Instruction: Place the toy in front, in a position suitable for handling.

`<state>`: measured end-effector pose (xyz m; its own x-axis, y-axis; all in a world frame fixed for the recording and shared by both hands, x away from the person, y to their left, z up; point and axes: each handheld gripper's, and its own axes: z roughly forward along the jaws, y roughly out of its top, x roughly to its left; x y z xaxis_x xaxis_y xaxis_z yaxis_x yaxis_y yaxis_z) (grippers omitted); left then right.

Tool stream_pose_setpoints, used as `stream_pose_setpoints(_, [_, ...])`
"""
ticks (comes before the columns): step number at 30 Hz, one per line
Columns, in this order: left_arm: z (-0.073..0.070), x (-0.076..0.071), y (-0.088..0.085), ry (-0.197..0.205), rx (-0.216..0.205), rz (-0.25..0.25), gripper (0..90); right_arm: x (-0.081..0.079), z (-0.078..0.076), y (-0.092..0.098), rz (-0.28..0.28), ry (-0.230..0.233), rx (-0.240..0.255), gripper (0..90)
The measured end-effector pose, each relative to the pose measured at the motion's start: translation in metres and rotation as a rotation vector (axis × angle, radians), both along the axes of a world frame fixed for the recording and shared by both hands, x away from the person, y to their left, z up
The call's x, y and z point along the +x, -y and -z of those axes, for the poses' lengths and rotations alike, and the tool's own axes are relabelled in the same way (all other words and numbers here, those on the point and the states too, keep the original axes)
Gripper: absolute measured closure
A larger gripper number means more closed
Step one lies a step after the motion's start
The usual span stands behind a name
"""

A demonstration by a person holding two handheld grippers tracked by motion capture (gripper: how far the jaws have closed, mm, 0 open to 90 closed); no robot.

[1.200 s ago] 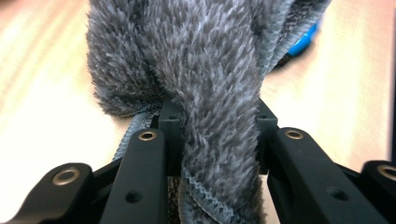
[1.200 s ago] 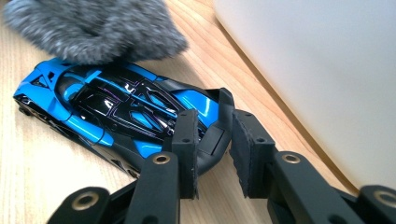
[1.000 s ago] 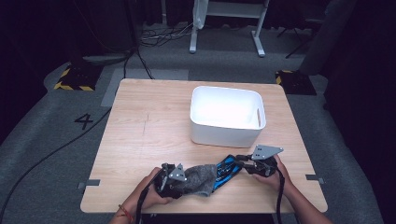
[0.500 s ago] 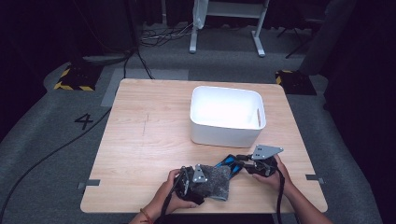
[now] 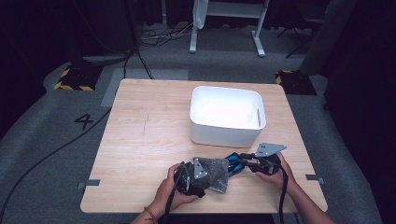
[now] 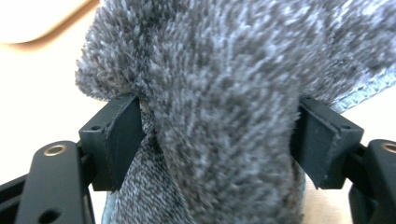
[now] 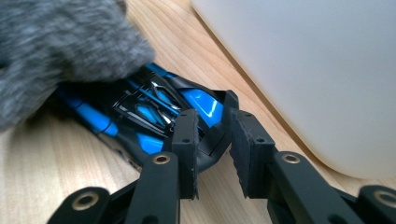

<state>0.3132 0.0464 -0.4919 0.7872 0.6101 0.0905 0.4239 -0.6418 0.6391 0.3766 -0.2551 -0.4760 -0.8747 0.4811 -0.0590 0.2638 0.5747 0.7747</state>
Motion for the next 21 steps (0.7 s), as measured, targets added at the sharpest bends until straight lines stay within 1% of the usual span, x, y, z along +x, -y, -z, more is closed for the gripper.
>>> stream_pose_setpoints(1, [0.000, 0.002, -0.002, 0.007, -0.004, -0.021, 24.7, 0.000, -0.001, 0.001, -0.004, -0.014, 0.006, 72.4])
stream_pose_setpoints(2, [0.000, 0.004, -0.005, 0.004, -0.001, -0.034, 28.5, 0.000, -0.003, 0.003, -0.024, -0.038, 0.015, 84.9])
stream_pose_setpoints(3, [0.000, 0.007, -0.008, 0.015, -0.003, -0.059, 28.5, 0.000, -0.003, 0.003, -0.024, -0.038, 0.015, 84.9])
stream_pose_setpoints(4, [0.000, 0.014, -0.012, 0.011, -0.013, -0.099, 32.6, -0.002, -0.003, 0.000, -0.059, -0.070, 0.019, 81.9])
stream_pose_setpoints(5, [0.000, 0.018, -0.014, -0.015, -0.028, -0.088, 32.1, -0.002, -0.003, -0.001, -0.058, -0.062, 0.011, 77.9])
stream_pose_setpoints(6, [0.000, 0.020, -0.015, -0.026, -0.031, -0.082, 31.9, -0.003, -0.004, -0.002, -0.060, -0.054, -0.001, 70.2])
stream_pose_setpoints(7, [0.000, 0.021, -0.015, -0.027, -0.026, -0.070, 30.7, -0.004, -0.004, -0.003, -0.060, -0.052, -0.008, 69.7])
stream_pose_setpoints(8, [0.000, 0.020, -0.015, -0.014, -0.032, -0.063, 31.5, -0.004, -0.005, -0.003, -0.060, -0.045, -0.016, 69.4])
stream_pose_setpoints(9, [0.000, 0.020, -0.015, -0.014, -0.032, -0.063, 32.2, -0.004, -0.005, -0.003, -0.060, -0.045, -0.016, 69.4])
stream_pose_setpoints(10, [-0.001, 0.019, -0.015, -0.010, -0.018, -0.058, 32.0, -0.004, -0.005, -0.001, -0.054, -0.037, -0.013, 63.3])
stream_pose_setpoints(11, [0.000, 0.018, -0.015, -0.015, -0.030, -0.052, 32.0, -0.004, -0.005, -0.001, -0.054, -0.037, -0.013, 63.3])
stream_pose_setpoints(12, [-0.001, 0.017, -0.016, -0.028, -0.044, -0.035, 31.4, -0.003, -0.006, 0.001, -0.039, -0.033, -0.012, 59.3])
stream_pose_setpoints(14, [-0.002, 0.014, -0.018, -0.033, -0.063, -0.019, 29.9, -0.003, -0.007, 0.007, -0.023, -0.033, 0.010, 55.3])
stream_pose_setpoints(15, [-0.003, 0.013, -0.019, -0.038, -0.076, -0.005, 28.6, -0.002, -0.009, 0.011, -0.012, -0.027, 0.018, 51.6])
stream_pose_setpoints(16, [-0.004, 0.012, -0.019, -0.040, -0.086, 0.001, 28.3, -0.003, -0.011, 0.015, 0.000, -0.026, 0.026, 51.1])
stream_pose_setpoints(17, [-0.005, 0.010, -0.018, -0.048, -0.099, 0.010, 25.2, -0.003, -0.014, 0.021, 0.025, -0.018, 0.036, 50.9])
stream_pose_setpoints(18, [-0.006, 0.009, -0.017, -0.054, -0.111, 0.022, 25.2, -0.003, -0.014, 0.021, 0.025, -0.018, 0.036, 50.9])
stream_pose_setpoints(19, [-0.008, 0.005, -0.014, -0.051, -0.135, 0.038, 23.8, -0.001, -0.016, 0.028, 0.063, -0.003, 0.030, 51.9])
stream_pose_setpoints(21, [-0.009, 0.002, -0.007, -0.041, -0.143, 0.050, 21.3, 0.002, -0.014, 0.034, 0.095, 0.001, 0.029, 54.6])
